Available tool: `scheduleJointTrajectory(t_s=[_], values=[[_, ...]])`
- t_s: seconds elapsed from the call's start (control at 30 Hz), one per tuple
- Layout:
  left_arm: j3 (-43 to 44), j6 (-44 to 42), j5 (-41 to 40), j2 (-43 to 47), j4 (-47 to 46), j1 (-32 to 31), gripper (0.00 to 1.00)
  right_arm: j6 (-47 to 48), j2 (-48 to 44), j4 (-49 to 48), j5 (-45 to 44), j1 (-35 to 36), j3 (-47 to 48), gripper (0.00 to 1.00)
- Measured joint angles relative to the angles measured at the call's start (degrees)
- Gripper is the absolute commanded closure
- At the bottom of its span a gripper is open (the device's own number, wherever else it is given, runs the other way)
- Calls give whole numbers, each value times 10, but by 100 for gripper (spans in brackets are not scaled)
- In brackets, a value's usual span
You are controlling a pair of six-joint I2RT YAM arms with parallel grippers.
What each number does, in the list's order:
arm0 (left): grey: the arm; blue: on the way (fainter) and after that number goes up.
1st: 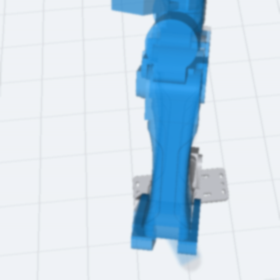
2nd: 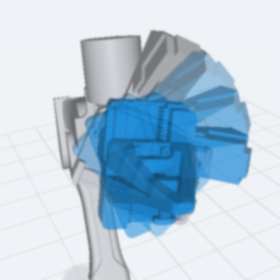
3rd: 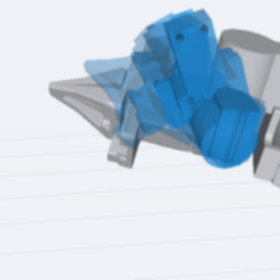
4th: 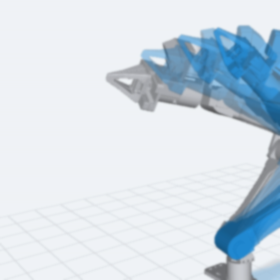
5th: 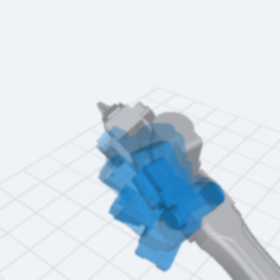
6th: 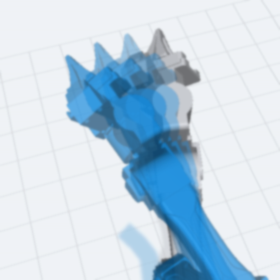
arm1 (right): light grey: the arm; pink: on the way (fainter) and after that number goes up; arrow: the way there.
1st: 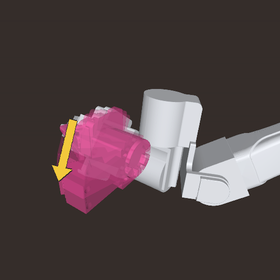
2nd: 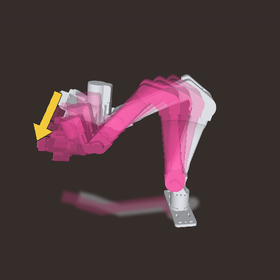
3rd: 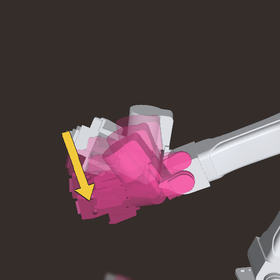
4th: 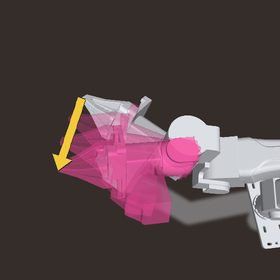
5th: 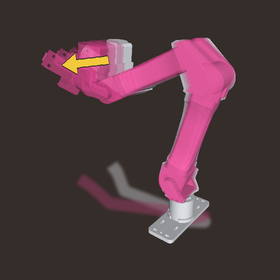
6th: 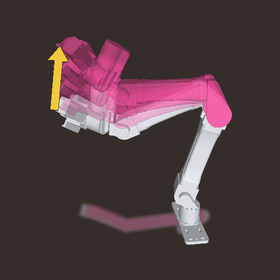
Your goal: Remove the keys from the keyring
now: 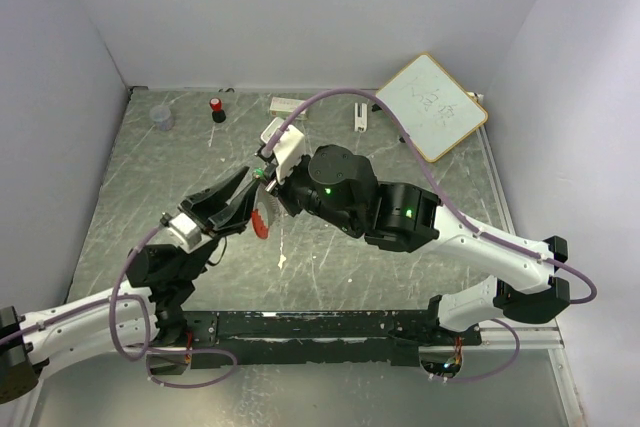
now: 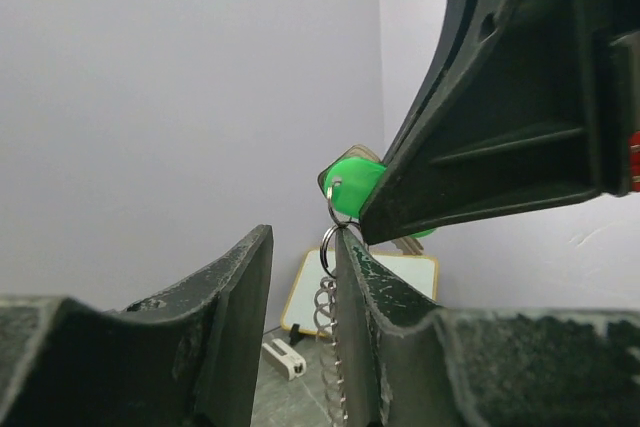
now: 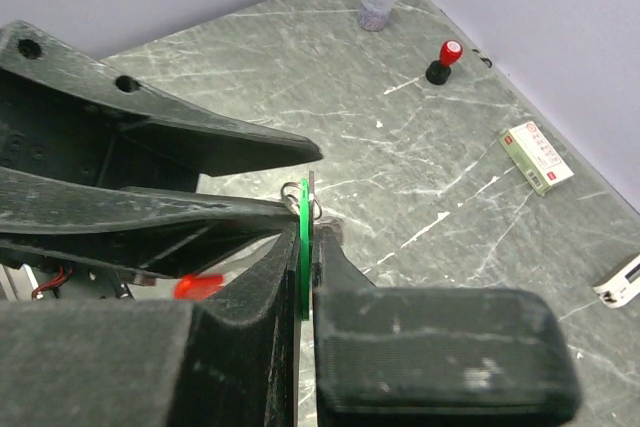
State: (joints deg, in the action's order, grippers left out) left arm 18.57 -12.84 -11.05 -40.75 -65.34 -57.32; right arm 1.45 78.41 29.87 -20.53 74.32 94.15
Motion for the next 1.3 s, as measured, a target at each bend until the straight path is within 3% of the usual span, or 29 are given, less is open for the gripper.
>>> scheduleJointTrajectory(t_s=[0.47,0.73,1.3], values=[[-11,2,58,120,70,0,58,17,0,0,-18,1,0,100],[-3,-23,38,96,92,0,63,38,-1,2,-20,0,0,100],[45,-133,-22,22,82,0,64,61,-15,13,-4,0,7,100]])
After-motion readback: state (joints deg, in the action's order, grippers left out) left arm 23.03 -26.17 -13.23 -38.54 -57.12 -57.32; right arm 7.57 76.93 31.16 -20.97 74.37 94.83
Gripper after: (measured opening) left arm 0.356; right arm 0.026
